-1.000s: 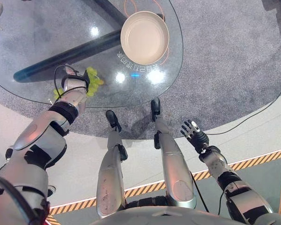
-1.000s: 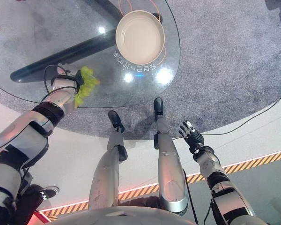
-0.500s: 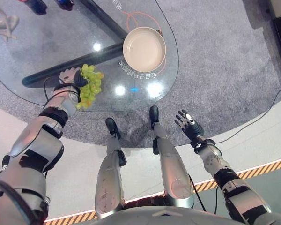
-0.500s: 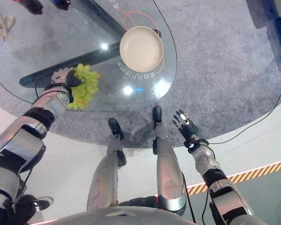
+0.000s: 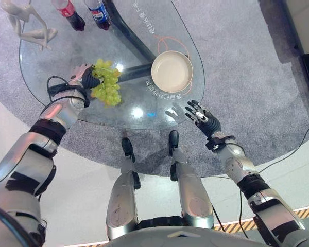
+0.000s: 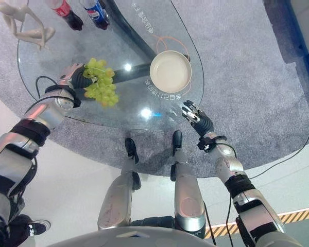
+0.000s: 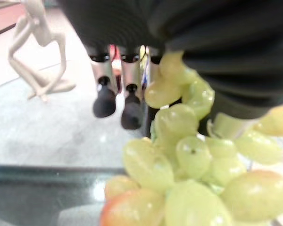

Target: Pick up fruits into the plate

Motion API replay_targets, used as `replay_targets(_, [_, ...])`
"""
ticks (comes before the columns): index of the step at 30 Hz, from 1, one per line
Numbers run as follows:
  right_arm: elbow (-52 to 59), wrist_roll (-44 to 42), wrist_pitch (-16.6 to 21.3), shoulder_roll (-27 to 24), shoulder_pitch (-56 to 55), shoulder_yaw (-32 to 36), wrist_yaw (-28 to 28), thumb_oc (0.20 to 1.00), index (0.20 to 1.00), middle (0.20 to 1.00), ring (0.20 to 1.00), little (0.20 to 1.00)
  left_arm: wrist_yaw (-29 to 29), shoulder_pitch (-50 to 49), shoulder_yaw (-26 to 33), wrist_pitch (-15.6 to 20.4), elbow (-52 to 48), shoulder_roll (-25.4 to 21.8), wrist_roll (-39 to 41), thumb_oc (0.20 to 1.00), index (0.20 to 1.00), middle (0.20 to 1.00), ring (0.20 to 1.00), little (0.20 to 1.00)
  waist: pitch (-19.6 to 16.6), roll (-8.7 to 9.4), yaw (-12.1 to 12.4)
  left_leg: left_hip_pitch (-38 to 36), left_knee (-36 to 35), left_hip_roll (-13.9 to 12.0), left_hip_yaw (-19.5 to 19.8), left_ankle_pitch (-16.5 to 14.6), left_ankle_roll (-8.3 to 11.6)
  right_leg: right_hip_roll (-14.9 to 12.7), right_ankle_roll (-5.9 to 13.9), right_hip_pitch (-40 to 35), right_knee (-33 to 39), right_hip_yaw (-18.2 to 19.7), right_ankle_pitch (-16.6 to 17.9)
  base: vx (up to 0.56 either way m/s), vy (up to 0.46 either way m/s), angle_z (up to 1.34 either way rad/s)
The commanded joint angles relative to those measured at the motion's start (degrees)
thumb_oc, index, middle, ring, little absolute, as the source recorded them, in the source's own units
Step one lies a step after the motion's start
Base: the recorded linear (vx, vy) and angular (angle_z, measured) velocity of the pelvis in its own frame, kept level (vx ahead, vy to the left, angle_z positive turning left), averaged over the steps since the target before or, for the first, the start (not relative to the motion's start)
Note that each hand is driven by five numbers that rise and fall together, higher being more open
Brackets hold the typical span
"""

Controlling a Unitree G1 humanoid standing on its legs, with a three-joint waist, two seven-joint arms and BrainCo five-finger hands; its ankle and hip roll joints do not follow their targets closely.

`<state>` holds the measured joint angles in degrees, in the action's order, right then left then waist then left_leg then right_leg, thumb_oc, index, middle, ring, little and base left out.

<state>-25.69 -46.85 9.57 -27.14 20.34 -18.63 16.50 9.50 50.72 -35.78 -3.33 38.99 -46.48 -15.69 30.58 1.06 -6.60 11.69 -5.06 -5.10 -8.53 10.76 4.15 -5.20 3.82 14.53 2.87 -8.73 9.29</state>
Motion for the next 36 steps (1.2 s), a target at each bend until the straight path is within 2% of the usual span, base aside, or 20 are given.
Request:
replay_targets(1, [4.9, 5.8, 0.6, -2.5, -2.2, 1.4, -0.3, 1.000, 1.000, 1.000, 1.000, 1.000, 0.5, -1.4, 5.1, 4.1, -2.7, -3.1, 1.2, 0.200, 0.200, 0.200, 0.200, 0.200, -5.3, 0.44, 0.6, -0.2, 2.6, 3.3, 0.0, -4.8, -0.03, 0.7, 2.38, 1.0, -4.7, 1.5, -2.5, 0.05, 0.003, 0.04])
replay_targets(3, [8.1, 8.3, -0.8, -4.9, -1.8, 2.1, -0.4, 1.000, 1.000, 1.000, 1.000, 1.000, -0.8, -4.2, 6.3, 5.1, -8.3, -5.3, 3.0, 0.200, 0.200, 0.200, 0.200, 0.200, -7.0, 0.18, 1.0, -2.3, 1.7, 3.1, -0.1, -4.8, 0.21, 0.5, 2.51, -1.2, -3.9, 1.0, -2.8, 0.12, 0.003, 0.01])
replay_targets(6, [9.9, 10.5, -1.6, -6.1, -1.4, 2.8, -0.5, 1.000, 1.000, 1.000, 1.000, 1.000, -2.6, -6.7, 8.3, 5.9, -12.8, -6.2, 4.0, 0.200, 0.200, 0.200, 0.200, 0.200, -8.4, 0.01, 1.3, -3.9, 1.1, 3.0, 0.0, -4.9, 0.45, 0.4, 2.53, -3.3, -3.1, 0.8, -2.9, 0.11, 0.013, -0.03])
replay_targets(11, [13.2, 17.4, -5.5, -9.2, 0.4, 3.5, -1.2, 1.000, 1.000, 1.000, 1.000, 1.000, -8.4, -13.7, 14.2, 6.3, -24.8, -7.2, 6.5, 0.200, 0.200, 0.200, 0.200, 0.200, -14.8, 0.12, 2.5, -8.8, 0.5, 2.6, 0.2, -5.3, 0.55, 0.2, 2.37, -9.4, -1.6, 0.0, -3.7, 0.15, 0.017, -0.01])
replay_targets(12, [13.2, 17.4, -5.5, -9.2, 0.5, 3.4, -1.2, 1.000, 1.000, 1.000, 1.000, 1.000, -8.4, -14.0, 14.4, 6.2, -25.0, -7.2, 6.5, 0.200, 0.200, 0.200, 0.200, 0.200, -14.7, 0.10, 2.5, -8.9, 0.4, 2.6, 0.2, -5.4, 0.55, 0.3, 2.38, -9.6, -1.6, 0.0, -3.7, 0.17, 0.022, -0.02])
replay_targets(16, [12.6, 17.5, -9.3, -9.3, 1.2, 2.6, 1.2, 1.000, 1.000, 1.000, 1.000, 1.000, -13.6, -16.4, 15.8, 6.6, -30.3, -6.1, 7.9, 0.200, 0.200, 0.200, 0.200, 0.200, -20.4, 0.09, 3.8, -12.8, 0.6, 2.7, 0.2, -6.3, 0.01, 0.1, 1.85, -14.4, -0.8, -0.9, -4.5, 0.20, 0.017, -0.01])
replay_targets(19, [13.1, 16.9, -11.4, -9.0, 0.4, 2.6, 3.6, 1.000, 1.000, 1.000, 1.000, 1.000, -16.6, -18.1, 16.4, 6.8, -33.0, -5.1, 8.9, 0.200, 0.200, 0.200, 0.200, 0.200, -23.1, 0.03, 4.3, -15.1, 0.5, 2.8, 0.3, -7.0, -0.21, 0.0, 1.78, -17.3, 0.3, -1.6, -4.8, 0.17, 0.010, 0.02])
replay_targets(26, [15.1, 13.7, -15.1, -7.2, -1.2, 1.8, 8.8, 1.000, 1.000, 1.000, 1.000, 1.000, -22.0, -20.7, 17.0, 7.7, -38.0, -3.0, 12.8, 0.200, 0.200, 0.200, 0.200, 0.200, -26.4, -0.45, 5.3, -18.4, 0.1, 3.0, 0.8, -8.2, -0.37, -0.4, 2.25, -21.3, 1.9, -3.3, -5.1, 0.08, 0.013, 0.07])
replay_targets(36, [18.1, 8.8, -18.9, -2.9, -1.5, -2.1, 12.1, 1.000, 1.000, 1.000, 1.000, 1.000, -25.0, -19.8, 15.5, 7.7, -42.2, -0.9, 18.8, 0.200, 0.200, 0.200, 0.200, 0.200, -27.9, -1.08, 6.0, -19.2, 0.1, 3.1, 1.1, -8.5, -0.36, -1.3, 2.92, -22.4, 2.1, -5.1, -5.1, -0.02, 0.004, 0.06])
